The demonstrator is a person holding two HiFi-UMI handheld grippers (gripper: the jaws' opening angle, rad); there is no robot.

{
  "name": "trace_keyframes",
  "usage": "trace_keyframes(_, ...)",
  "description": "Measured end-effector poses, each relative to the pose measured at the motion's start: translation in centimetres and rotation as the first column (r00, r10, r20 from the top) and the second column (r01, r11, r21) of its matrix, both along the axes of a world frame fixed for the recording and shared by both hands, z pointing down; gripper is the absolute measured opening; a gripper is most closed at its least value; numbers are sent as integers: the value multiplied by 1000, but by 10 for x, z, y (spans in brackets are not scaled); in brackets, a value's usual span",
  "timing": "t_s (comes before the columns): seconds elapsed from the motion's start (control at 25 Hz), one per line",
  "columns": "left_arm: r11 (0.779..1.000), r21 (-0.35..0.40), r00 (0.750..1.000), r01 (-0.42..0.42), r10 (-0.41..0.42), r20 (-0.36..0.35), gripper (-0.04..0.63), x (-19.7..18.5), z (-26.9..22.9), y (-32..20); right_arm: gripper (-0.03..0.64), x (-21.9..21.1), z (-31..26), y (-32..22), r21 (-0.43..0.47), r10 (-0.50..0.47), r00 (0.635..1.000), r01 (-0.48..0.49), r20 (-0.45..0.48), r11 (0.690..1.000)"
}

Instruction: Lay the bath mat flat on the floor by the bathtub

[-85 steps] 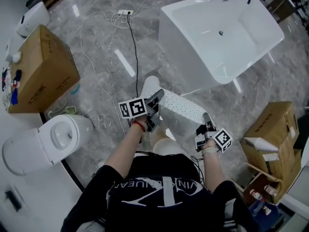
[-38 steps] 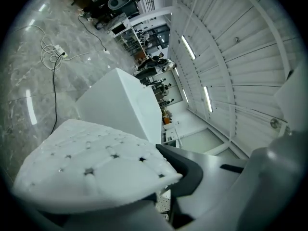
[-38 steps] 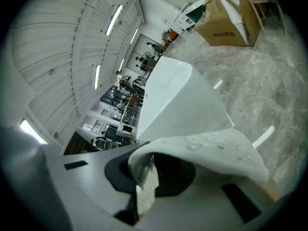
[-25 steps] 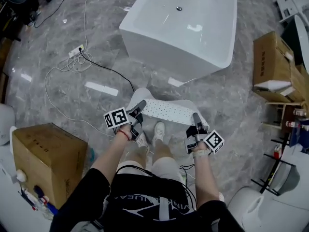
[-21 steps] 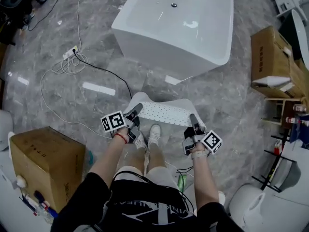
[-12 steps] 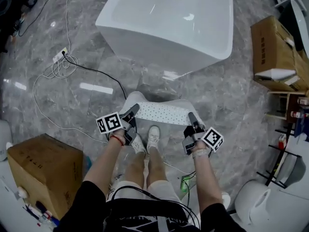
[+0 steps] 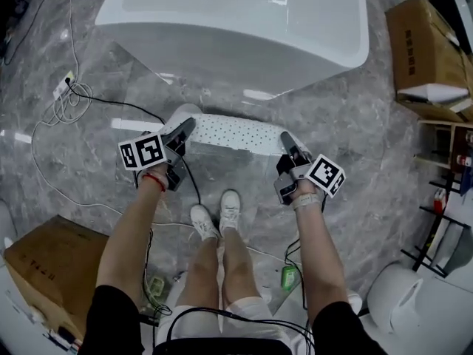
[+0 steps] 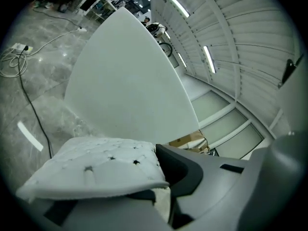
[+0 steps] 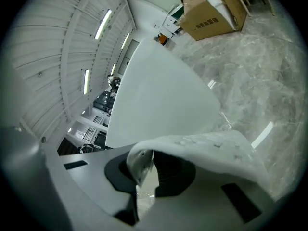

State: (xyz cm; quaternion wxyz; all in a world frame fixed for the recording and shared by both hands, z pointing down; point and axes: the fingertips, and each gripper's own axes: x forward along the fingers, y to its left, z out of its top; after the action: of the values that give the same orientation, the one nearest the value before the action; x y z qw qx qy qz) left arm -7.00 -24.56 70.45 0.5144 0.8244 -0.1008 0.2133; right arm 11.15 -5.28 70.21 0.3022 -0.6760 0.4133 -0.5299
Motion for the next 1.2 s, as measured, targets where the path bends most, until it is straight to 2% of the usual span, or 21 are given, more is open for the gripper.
trace_keyframes(0.08,998,69,1000,-12,12,-6,23,11,8,-13,35,11,7,-14,26,-12,999,13,-37,1000)
trace_keyframes(0.2,980,198,999,-29,31,-7,23,16,31,-24,35,13,30,-21,65,-16,996,22,-93,998)
trace_keyframes(0.28,973,229,999,-39,38,7,23,9,64,-19,35,2,67,-11,36,-6,996,10,-92,999)
trace_keyframes(0.36,979,197,998,-47,37,55,23,-5,115,-8,35,-16,120,9,-42,18,999,-20,-46,999)
trace_keyframes(0.48,994,103,992,-27,14,128,23,-27,195,18,35,-40,197,32,-73,33,999,-33,-7,997)
trace_keyframes(0.64,999,-31,983,16,-10,184,21,-59,265,67,35,-72,273,77,-191,76,995,-63,61,980)
trace_keyframes(0.84,991,-136,964,11,25,263,23,-89,321,105,35,-93,321,105,-263,76,993,-49,93,963)
trace_keyframes(1.0,980,-183,956,73,-17,291,21,-94,346,110,35,-100,346,106,-321,40,994,-5,101,947)
trace_keyframes(1.12,974,-201,954,109,-46,296,21,-94,360,106,36,-97,363,108,-307,137,971,-72,195,949)
trace_keyframes(1.2,976,-196,955,96,-35,294,21,-93,365,105,37,-95,377,117,-294,258,920,-169,297,941)
